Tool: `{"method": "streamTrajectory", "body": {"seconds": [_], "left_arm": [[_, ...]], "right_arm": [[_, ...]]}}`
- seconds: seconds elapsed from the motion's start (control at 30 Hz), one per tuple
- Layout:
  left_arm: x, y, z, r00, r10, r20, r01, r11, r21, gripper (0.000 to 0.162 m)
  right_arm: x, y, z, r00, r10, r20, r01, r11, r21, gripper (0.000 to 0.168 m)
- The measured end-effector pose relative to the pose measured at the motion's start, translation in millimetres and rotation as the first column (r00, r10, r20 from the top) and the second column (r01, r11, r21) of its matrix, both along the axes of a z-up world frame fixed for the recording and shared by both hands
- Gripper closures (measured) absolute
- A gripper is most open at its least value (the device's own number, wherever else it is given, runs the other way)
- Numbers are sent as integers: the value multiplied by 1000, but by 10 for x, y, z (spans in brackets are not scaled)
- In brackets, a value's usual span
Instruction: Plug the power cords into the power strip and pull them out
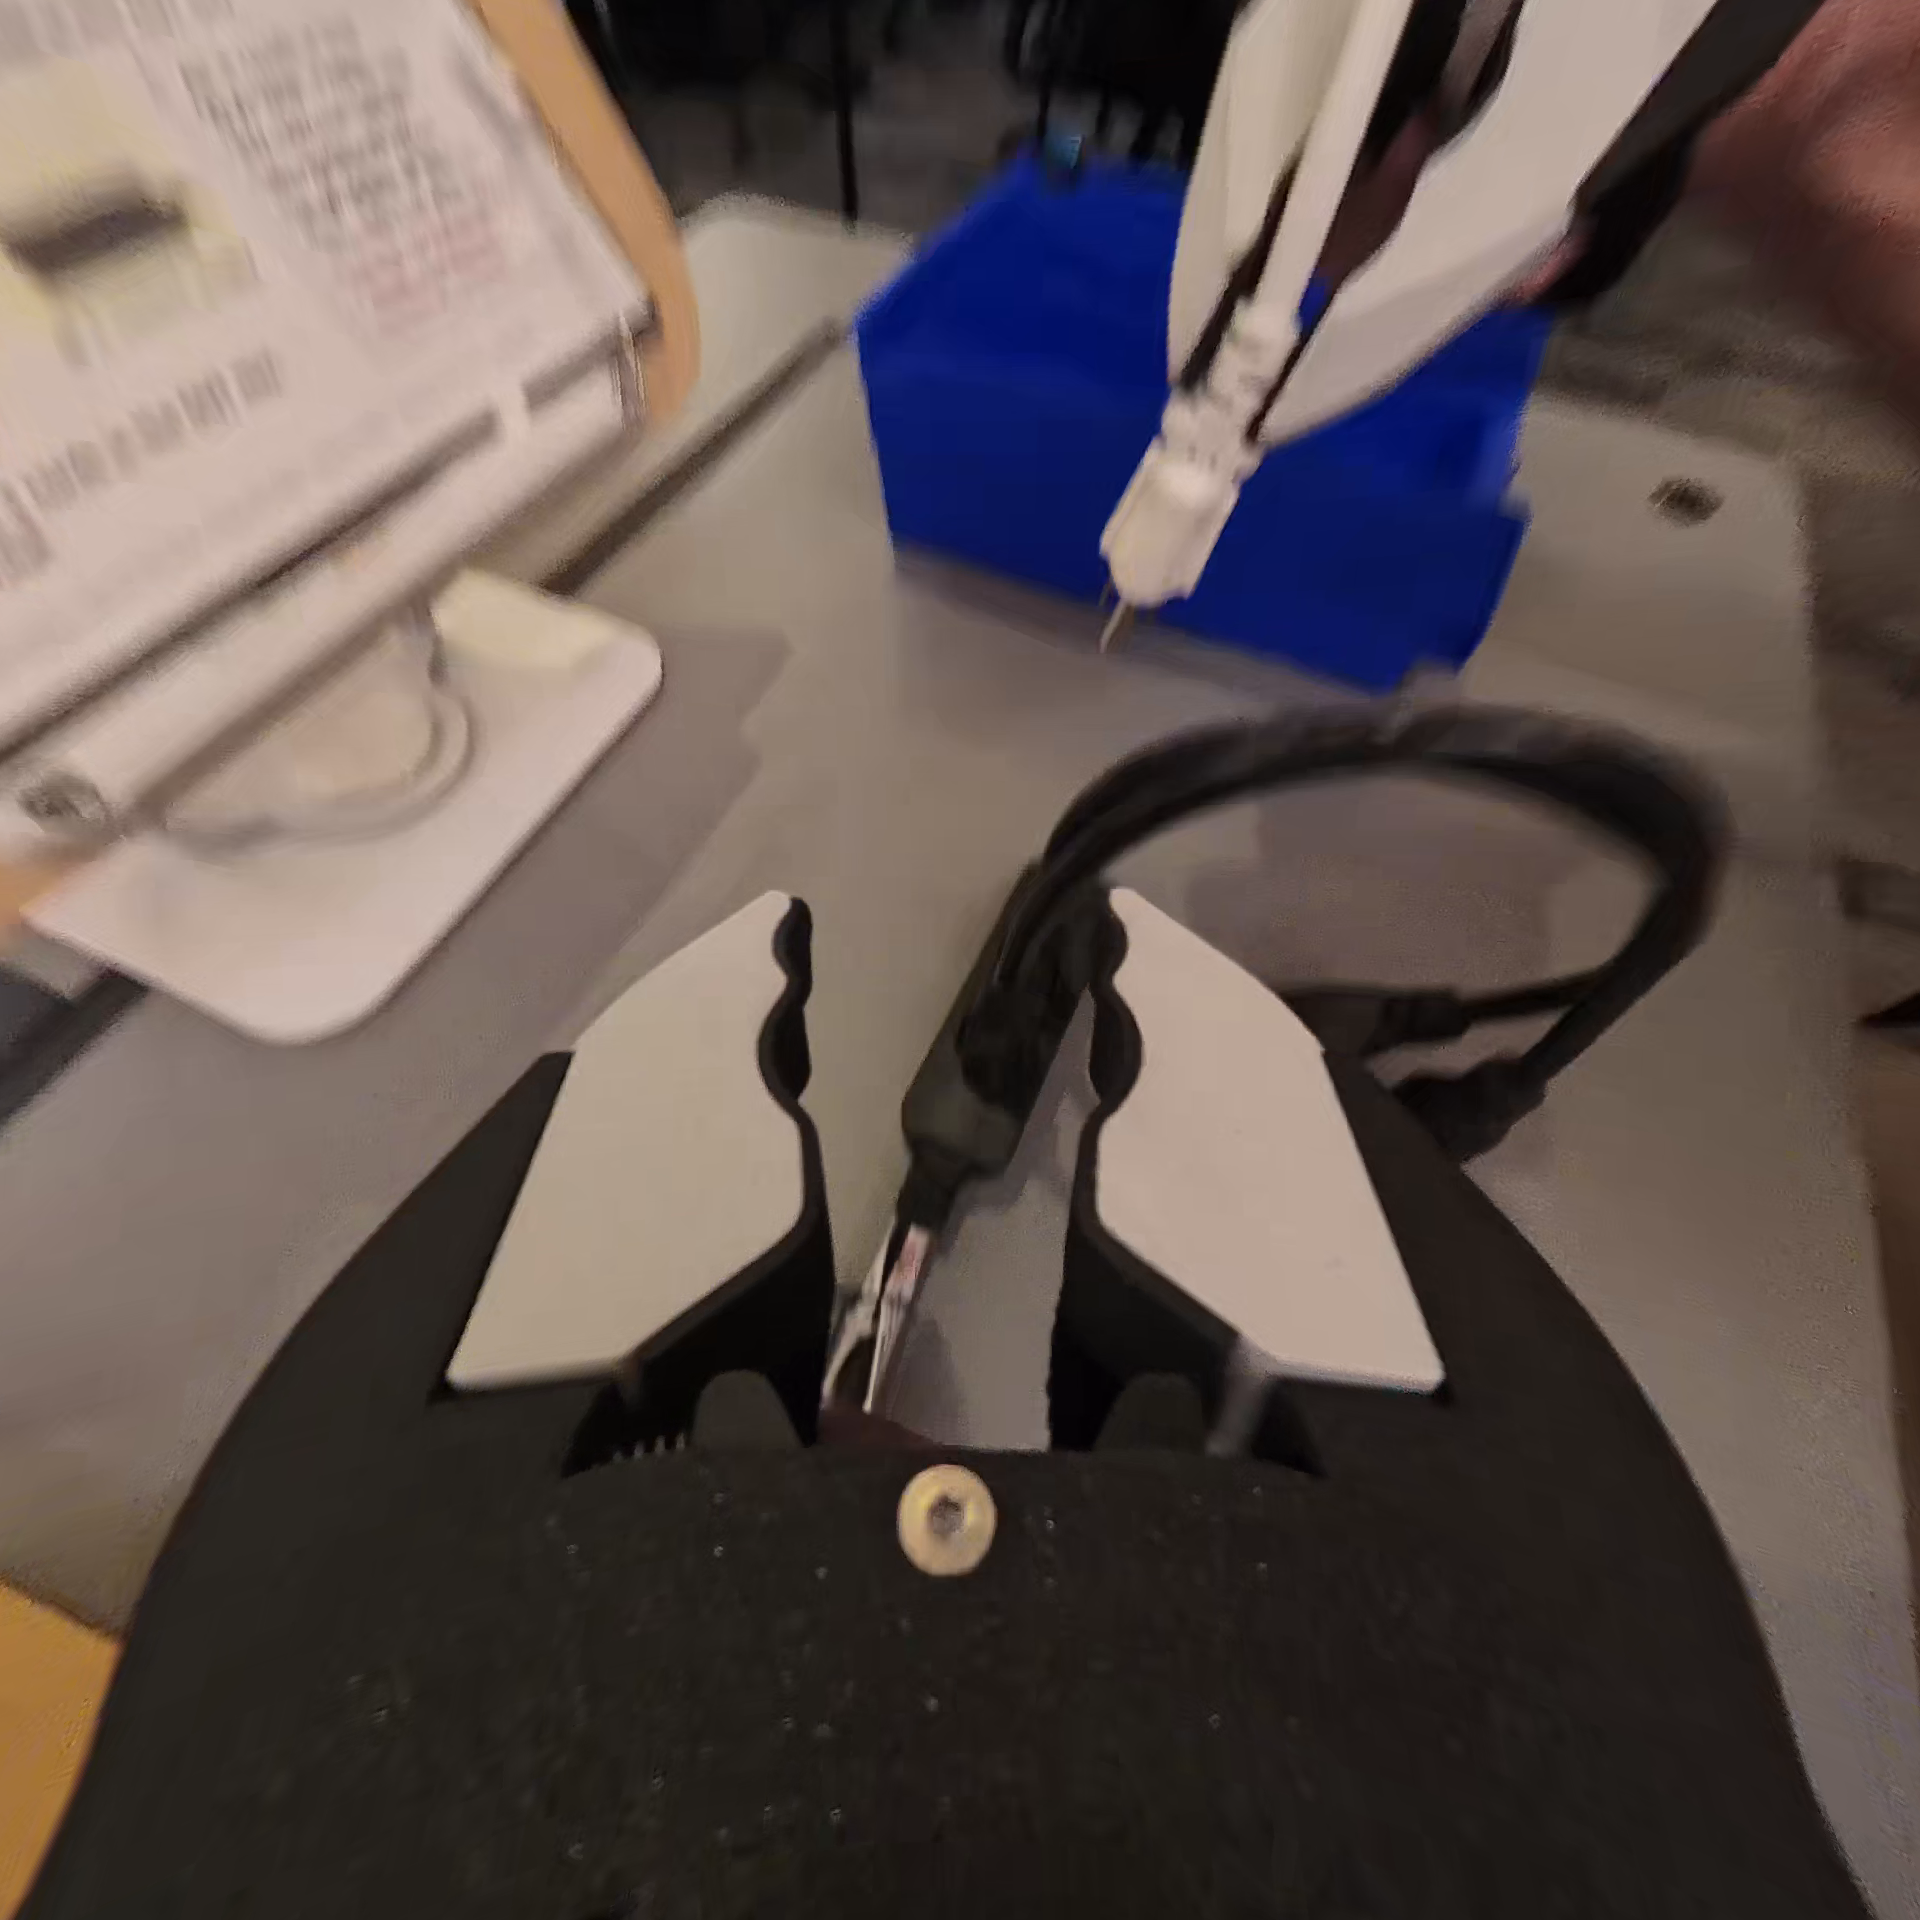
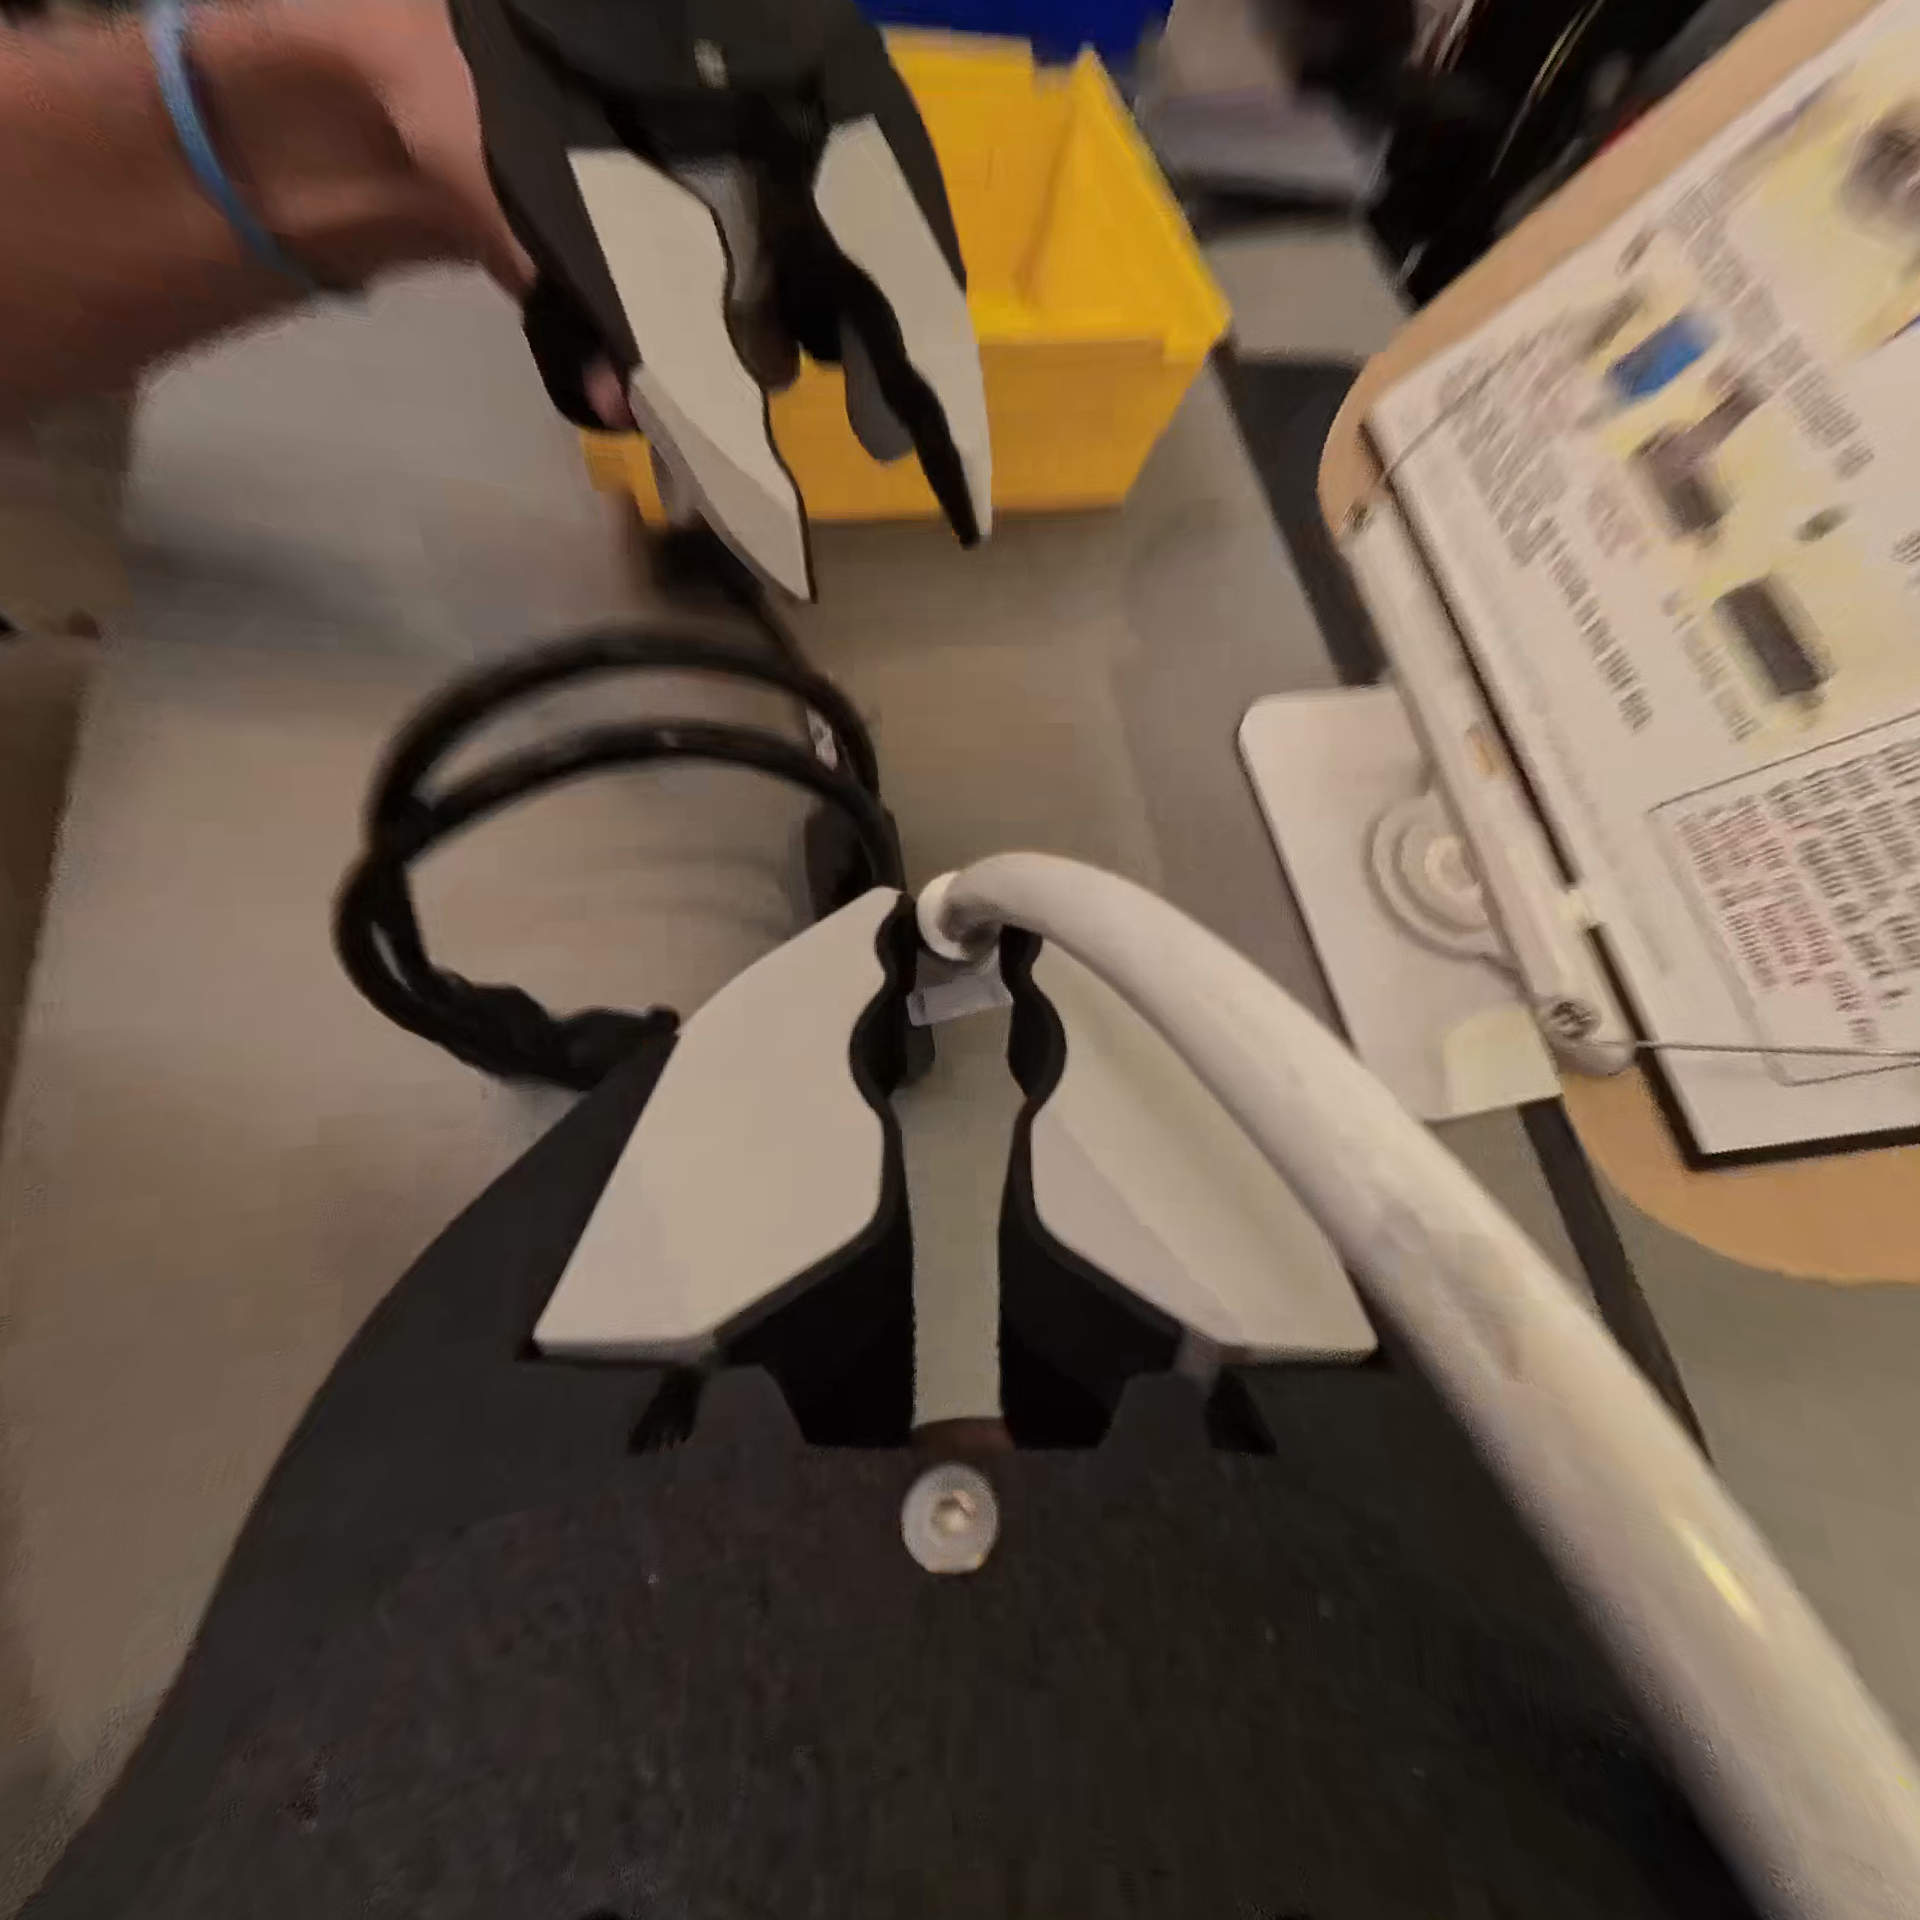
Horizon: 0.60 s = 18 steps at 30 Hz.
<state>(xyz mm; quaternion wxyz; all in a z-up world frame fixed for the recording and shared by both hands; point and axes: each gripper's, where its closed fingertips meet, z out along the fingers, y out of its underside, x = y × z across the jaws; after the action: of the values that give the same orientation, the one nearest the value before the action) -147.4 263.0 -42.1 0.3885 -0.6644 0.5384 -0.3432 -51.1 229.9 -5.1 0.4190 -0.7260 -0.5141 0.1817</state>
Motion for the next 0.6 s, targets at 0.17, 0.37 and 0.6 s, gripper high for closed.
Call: {"method": "streamTrajectory", "body": {"seconds": [0.17, 0.37, 0.6], "left_arm": [[-2, -36, -947, 974, -5, -227, -8, 998, -59, 105], [113, -77, -1432, 945, -44, -323, 35, 999, -33, 112], [136, -66, -1465, 952, -68, -300, 63, 998, -25, 113]], "right_arm": [[-101, 222, -706, 994, 46, 98, -30, 987, -156, 156], [-203, 128, -964, 995, 85, 44, -73, 972, -224, 156], [-287, 89, -1099, 992, 124, 33, -113, 967, -230, 156]]}}
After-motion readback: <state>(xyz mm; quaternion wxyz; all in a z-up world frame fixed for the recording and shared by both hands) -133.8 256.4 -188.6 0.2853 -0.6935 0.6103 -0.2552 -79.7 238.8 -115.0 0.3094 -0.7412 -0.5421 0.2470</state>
